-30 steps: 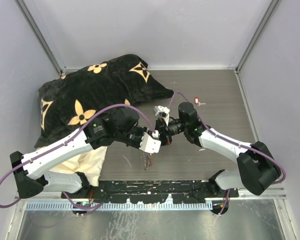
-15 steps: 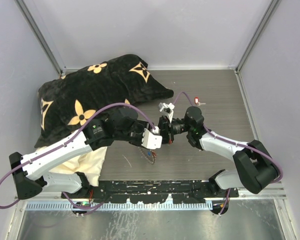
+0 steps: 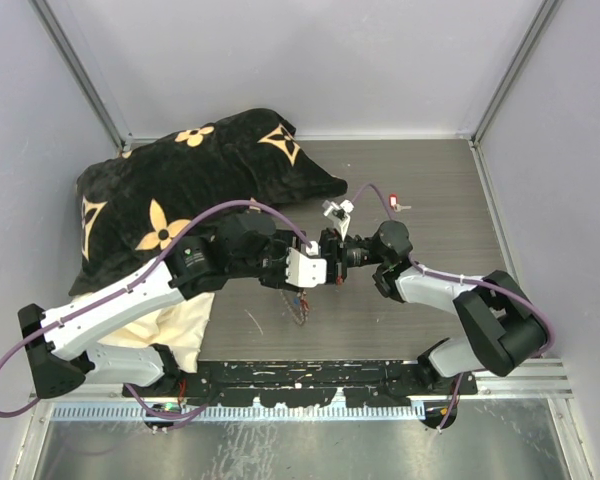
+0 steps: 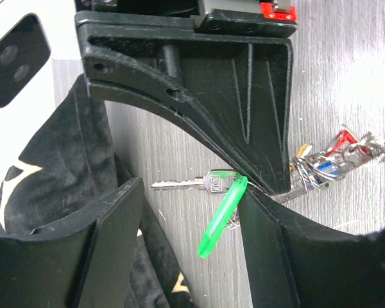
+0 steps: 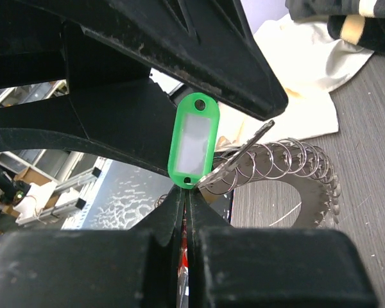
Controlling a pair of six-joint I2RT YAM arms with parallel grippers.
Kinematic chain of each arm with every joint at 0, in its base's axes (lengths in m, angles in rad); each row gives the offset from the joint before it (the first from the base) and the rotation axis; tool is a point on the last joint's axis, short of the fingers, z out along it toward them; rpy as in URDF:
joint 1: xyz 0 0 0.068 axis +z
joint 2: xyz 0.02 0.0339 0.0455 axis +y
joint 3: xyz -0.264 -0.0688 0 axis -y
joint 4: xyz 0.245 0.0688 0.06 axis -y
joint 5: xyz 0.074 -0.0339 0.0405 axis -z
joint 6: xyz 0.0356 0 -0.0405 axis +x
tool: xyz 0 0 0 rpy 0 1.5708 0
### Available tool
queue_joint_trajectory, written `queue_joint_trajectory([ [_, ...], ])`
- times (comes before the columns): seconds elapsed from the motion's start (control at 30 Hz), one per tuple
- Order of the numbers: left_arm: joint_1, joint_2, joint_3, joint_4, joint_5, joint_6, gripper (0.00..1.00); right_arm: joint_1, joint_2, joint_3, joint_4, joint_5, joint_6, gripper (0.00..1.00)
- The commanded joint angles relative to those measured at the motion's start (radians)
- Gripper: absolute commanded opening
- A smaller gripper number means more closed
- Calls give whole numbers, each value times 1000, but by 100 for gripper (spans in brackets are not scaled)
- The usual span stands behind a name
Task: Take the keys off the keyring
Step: Remove the key from the keyring.
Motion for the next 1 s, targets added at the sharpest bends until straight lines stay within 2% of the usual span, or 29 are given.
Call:
queue_joint_trajectory([
  [0.0,1,9,62,101,-57,-53,62,10,-6,8,243,55,111,1],
  [0.17,2,15,95,140,-114,-130,66,10,4,-9,289,86,130,1],
  [0.63,0,-39,134,155,-148,-350,70,-14,56,-27,417,141,207,1],
  [0.77,1,-117,61,192,-169,-471,68,-24,49,-30,432,143,217,1],
  [0.87,3,-203,-49,260,-194,-627,64,-27,49,-30,438,144,220,1],
  [0.97,15,-290,-172,340,-184,-755,57,-29,49,-30,441,142,222,1],
])
